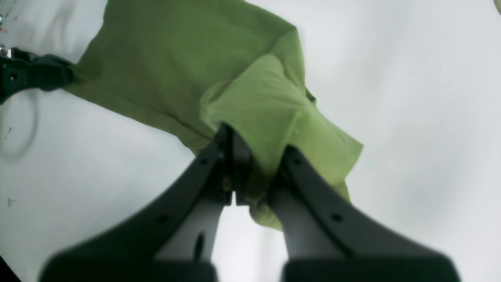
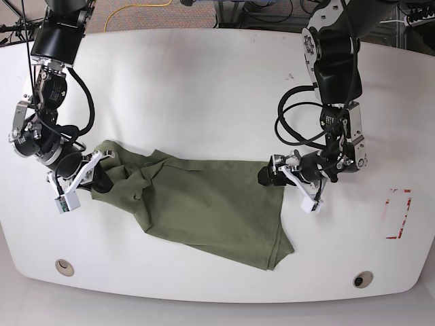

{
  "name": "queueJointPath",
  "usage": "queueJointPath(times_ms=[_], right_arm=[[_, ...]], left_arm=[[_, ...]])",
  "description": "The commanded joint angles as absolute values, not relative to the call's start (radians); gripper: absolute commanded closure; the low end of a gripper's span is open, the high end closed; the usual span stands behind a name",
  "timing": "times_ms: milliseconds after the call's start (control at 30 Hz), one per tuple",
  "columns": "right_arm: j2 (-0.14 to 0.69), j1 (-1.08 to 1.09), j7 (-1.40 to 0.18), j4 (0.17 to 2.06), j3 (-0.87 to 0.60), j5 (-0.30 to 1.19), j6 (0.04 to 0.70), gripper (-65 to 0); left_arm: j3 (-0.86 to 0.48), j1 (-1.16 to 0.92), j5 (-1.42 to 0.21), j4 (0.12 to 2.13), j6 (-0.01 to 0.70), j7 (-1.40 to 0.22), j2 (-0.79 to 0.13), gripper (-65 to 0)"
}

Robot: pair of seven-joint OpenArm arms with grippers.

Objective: Fold the T-shirt properly
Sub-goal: 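Hold the shirt raised with both grippers and swing it back over the table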

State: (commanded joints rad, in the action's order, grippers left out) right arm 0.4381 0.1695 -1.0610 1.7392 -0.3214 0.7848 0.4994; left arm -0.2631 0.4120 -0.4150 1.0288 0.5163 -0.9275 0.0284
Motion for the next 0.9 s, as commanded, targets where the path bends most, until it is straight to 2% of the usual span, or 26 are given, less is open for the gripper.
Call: queueJointPath(times_ms=[200,267,333,467,700,800,900], right_arm=[[0.438,0.17,-1.061,1.739,-0.321,0.785,0.499,0.0],[0.438,0.17,-1.061,1.739,-0.321,0.785,0.499,0.0],[0.438,0.17,-1.061,1.739,-0.321,0.785,0.499,0.0],[0.438,0.17,-1.061,1.739,-0.321,0.785,0.499,0.0],[0.44,0.17,-1.061,1.739,-0.321,0.783,0.499,0.0],[0.44,0.17,-1.061,1.739,-0.321,0.783,0.499,0.0],[0.44,0.17,-1.061,1.739,-0.321,0.783,0.499,0.0]], left_arm=[[-0.263,0.414,-0.42,1.029,0.513,-0.928,0.053,-50.4],[-0.263,0.414,-0.418,1.029,0.513,-0.928,0.061,-48.6],[-0.263,0.414,-0.415,1.029,0.512,-0.928,0.065,-43.9],[-0.265,0.414,-0.414,1.027,0.512,-0.928,0.065,-29.2],[-0.265,0.414,-0.414,1.027,0.499,-0.929,0.065,0.0],[-0.263,0.414,-0.415,1.033,0.464,-0.932,0.064,0.0],[-0.263,0.415,-0.42,1.033,0.464,-0.932,0.062,0.0]])
